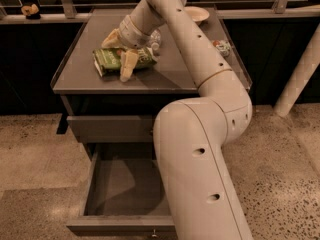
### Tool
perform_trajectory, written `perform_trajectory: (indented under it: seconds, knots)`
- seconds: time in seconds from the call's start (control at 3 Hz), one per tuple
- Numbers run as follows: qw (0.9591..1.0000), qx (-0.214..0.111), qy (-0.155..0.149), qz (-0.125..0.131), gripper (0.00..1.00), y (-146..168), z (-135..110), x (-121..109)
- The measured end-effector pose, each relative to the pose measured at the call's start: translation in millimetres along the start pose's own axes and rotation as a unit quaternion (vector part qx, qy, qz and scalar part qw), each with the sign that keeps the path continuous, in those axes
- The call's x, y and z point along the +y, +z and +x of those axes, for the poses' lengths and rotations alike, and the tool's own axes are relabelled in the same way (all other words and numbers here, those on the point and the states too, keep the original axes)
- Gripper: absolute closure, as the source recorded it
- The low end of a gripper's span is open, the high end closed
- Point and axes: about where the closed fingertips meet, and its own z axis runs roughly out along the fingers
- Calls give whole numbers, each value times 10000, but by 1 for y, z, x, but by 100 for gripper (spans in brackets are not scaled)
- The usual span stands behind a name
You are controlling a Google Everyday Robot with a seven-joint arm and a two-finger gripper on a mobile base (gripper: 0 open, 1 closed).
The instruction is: Place green jalapeno chip bag into middle drawer
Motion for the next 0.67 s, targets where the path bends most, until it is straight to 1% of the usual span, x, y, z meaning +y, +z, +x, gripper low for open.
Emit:
perform_trajectory:
  seconds: [0.67]
  knots:
    - [10000, 0, 0, 0, 76, 0, 0, 0]
